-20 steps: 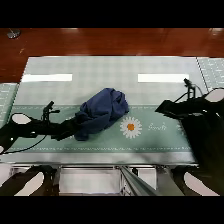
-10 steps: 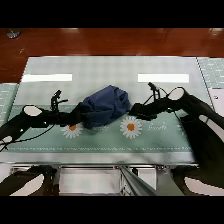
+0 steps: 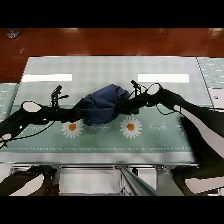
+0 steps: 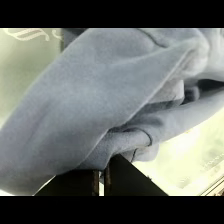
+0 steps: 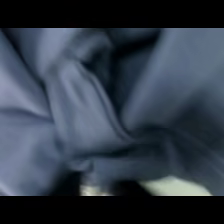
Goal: Fold the shirts.
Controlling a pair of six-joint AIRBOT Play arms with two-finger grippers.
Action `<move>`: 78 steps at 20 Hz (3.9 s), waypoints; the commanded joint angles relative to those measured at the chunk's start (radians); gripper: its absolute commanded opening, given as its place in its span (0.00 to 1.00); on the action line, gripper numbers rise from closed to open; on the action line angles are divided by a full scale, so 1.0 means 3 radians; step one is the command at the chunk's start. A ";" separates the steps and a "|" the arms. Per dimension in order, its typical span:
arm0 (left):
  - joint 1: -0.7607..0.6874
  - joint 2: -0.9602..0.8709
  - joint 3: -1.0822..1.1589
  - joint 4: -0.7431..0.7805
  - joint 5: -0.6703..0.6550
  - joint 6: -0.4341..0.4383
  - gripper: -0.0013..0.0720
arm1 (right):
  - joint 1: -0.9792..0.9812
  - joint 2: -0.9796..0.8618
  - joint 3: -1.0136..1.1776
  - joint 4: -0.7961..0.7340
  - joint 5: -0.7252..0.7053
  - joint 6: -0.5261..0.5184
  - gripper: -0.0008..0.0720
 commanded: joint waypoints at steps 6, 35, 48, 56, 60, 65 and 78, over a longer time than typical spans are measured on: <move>0.0572 0.0020 0.1007 -0.0006 -0.0262 0.0031 0.06 | -0.0118 0.0022 0.1518 -0.0730 0.0732 0.0085 0.03; 0.1344 0.1209 0.1314 0.0844 -0.0757 -0.0595 0.06 | -0.0618 0.2560 0.0347 -0.2749 0.1062 0.0563 0.03; 0.0674 -0.1303 0.2168 0.1012 -0.0159 -0.0509 0.98 | -0.1465 -0.0118 0.1741 -0.1451 0.0909 0.0148 0.87; 0.0740 -0.1363 0.2085 0.0933 -0.1396 -0.0608 0.97 | -0.2275 0.0813 0.0383 -0.1795 0.1371 -0.0053 0.87; 0.0510 -0.1582 0.2054 0.0736 -0.1150 -0.0646 0.97 | -0.2251 0.1413 -0.0534 -0.1452 0.1050 -0.0243 0.87; 0.0366 -0.1876 0.2056 0.0315 -0.1066 -0.0609 0.97 | -0.2248 0.1719 -0.1083 -0.1401 0.1047 -0.0286 0.87; 0.0287 -0.1995 0.2454 -0.0177 -0.1166 -0.0243 0.06 | -0.0983 0.1289 -0.1539 -0.0782 0.0835 -0.0314 0.87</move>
